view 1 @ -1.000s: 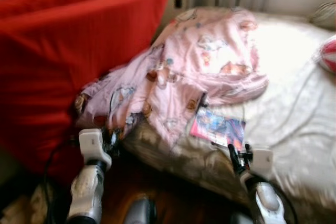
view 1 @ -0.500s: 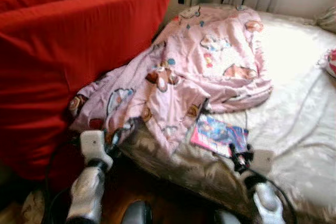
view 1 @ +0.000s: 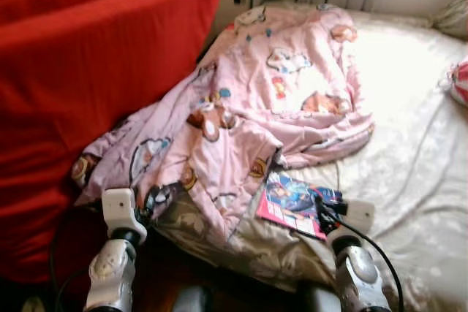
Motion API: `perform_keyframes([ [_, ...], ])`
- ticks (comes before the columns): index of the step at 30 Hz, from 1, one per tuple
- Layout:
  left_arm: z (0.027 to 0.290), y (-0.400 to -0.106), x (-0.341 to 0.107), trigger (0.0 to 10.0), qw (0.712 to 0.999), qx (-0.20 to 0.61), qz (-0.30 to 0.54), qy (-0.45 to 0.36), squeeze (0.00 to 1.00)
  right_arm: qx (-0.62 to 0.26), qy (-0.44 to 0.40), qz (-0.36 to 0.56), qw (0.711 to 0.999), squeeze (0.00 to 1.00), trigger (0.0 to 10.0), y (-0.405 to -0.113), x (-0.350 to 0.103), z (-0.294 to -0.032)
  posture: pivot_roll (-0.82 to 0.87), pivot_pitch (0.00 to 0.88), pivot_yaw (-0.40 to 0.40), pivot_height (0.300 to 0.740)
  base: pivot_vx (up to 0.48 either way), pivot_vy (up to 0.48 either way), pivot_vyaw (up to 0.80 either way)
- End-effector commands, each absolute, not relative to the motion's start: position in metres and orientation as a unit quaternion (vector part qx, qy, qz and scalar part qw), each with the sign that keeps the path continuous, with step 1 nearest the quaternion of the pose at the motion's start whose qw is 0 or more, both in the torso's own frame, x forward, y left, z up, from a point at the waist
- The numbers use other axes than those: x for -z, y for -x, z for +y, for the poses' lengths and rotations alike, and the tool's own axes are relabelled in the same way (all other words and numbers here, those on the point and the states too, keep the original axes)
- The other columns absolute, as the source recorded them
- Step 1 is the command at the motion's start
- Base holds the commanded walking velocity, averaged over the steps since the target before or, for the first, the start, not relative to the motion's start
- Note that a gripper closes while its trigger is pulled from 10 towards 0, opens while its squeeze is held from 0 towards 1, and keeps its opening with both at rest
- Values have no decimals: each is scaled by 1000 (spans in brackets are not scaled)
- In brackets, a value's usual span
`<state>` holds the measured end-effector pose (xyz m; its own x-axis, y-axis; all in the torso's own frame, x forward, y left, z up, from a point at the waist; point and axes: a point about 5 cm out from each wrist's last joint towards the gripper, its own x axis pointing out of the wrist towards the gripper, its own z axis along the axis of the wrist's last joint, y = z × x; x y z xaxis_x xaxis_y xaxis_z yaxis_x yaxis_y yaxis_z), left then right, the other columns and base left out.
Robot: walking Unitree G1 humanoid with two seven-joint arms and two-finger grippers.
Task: Clean up the room
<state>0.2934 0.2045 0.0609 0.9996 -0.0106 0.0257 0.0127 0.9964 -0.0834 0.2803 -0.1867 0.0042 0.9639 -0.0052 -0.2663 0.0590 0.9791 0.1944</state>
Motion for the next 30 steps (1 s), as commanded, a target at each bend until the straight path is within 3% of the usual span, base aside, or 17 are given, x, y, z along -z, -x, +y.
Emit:
perform_keyframes([
  [1, 210, -292, -61, 10000, 999, 1, -7, 43, 0, 2, -105, 145, 984, 0, 10000, -280, -1, -181, 51, 107, 66, 618, 0, 0, 0],
  [8, 209, -304, -74, 10000, 999, 21, -22, 33, 0, -45, -100, 129, 986, 0, 10000, -307, -22, -166, 53, 138, 62, 618, 0, 0, 0],
  [12, 212, -310, -80, 10000, 999, 31, -22, 21, 0, -41, -99, 121, 987, 0, 10000, -316, -30, -161, 69, 209, 58, 618, 0, 0, 0],
  [18, 215, -315, -81, 10000, 999, 26, -23, 19, 0, -17, -88, 104, 991, 0, 10000, -316, -33, -168, 66, 299, 48, 618, 0, 0, 0],
  [30, 202, -311, -78, 10000, 998, 11, -37, 44, 0, 6, -80, 84, 993, 0, 10000, -315, -37, -181, 71, 345, -2, 603, 0, 0, 0],
])
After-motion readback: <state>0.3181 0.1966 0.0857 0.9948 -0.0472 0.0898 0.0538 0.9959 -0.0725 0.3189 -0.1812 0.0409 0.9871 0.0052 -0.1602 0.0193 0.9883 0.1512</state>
